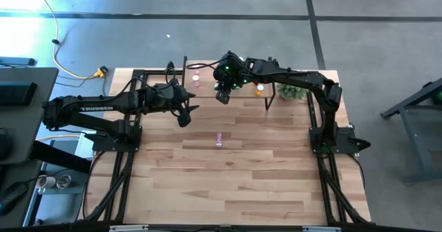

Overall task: Pick and place medicine bottles onto shelf by color
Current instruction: Put the yellow pill bottle aligned with the other yellow pill bottles on the shelf, then put the pink pill bottle with the other pink pill bottles on the shelf

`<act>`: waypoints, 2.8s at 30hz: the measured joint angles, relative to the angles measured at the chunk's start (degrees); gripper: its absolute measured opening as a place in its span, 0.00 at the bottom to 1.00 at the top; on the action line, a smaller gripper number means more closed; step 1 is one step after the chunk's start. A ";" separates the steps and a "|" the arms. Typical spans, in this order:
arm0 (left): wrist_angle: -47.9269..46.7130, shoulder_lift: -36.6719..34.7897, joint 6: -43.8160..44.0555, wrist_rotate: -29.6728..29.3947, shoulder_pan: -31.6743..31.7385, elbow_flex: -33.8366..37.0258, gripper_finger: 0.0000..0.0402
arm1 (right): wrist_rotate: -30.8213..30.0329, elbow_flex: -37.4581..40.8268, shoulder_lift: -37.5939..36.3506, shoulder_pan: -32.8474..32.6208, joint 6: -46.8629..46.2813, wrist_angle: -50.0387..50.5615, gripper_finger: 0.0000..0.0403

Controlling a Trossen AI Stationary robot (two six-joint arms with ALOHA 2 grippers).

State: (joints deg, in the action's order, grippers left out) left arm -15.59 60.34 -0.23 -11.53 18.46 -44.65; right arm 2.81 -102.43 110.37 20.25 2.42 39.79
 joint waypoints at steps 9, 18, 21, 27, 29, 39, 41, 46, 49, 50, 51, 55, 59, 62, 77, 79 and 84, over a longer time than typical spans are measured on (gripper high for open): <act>0.00 0.00 0.00 0.00 0.00 -0.02 0.54 | -0.02 0.00 0.00 0.00 -0.01 0.18 0.30; 0.00 0.00 0.00 0.00 0.00 -0.01 0.54 | -0.02 0.00 0.00 0.00 -1.00 0.28 0.30; 0.00 0.00 0.00 0.00 0.01 -0.01 0.54 | -0.01 0.00 0.00 0.00 -0.88 0.31 0.30; 0.00 0.00 0.00 0.00 0.02 -0.01 0.54 | 0.00 0.00 0.00 0.00 0.12 0.31 0.30; 0.01 0.00 0.00 0.00 0.01 -0.01 0.54 | -0.02 0.02 0.01 0.00 0.23 0.29 0.30; 0.01 0.00 0.00 -0.01 0.00 -0.01 0.54 | -0.20 0.26 0.24 0.00 -0.77 0.48 0.41; 0.02 0.00 0.00 0.00 0.00 0.00 0.54 | -0.20 0.26 0.24 0.00 -0.92 0.65 0.41; 0.02 0.00 0.00 0.00 0.00 -0.01 0.54 | -0.17 0.26 0.22 0.00 -0.92 0.37 0.41; 0.02 0.00 0.00 0.00 0.00 -0.01 0.54 | -0.17 0.22 0.01 0.00 -0.92 0.31 0.41; 0.02 0.00 0.00 -0.02 0.00 -0.02 0.54 | -0.17 0.21 -0.17 0.00 -0.92 0.30 0.42; 0.04 0.00 0.00 0.00 0.02 -0.02 0.54 | -0.17 0.16 -0.37 0.00 -0.92 0.27 0.42; 0.04 0.00 0.00 -0.01 0.01 0.00 0.54 | -0.85 0.15 -1.87 0.00 -1.37 1.07 0.42; 0.03 0.00 0.00 0.00 0.00 -0.02 0.54 | -0.87 0.09 -3.15 0.00 -2.47 1.63 0.42; 0.02 0.00 0.00 -0.05 0.00 -0.02 0.54 | -0.94 0.09 -4.01 0.00 -2.50 1.73 0.42; -2.00 0.00 0.98 0.56 -0.11 -0.02 0.54 | -0.63 0.07 -10.01 -4.13 -3.96 16.06 0.42; -2.49 0.00 1.61 0.57 -0.13 -0.02 0.54 | -0.63 0.44 -9.97 -5.46 -4.31 17.86 0.42; -4.88 0.00 3.14 0.68 -0.13 -0.02 0.54 | -0.61 4.10 -9.57 -8.68 -9.33 18.16 0.42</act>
State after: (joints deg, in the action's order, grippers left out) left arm -20.47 60.34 2.91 -10.85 18.33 -44.66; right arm 2.20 -98.33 100.79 11.57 -6.91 57.95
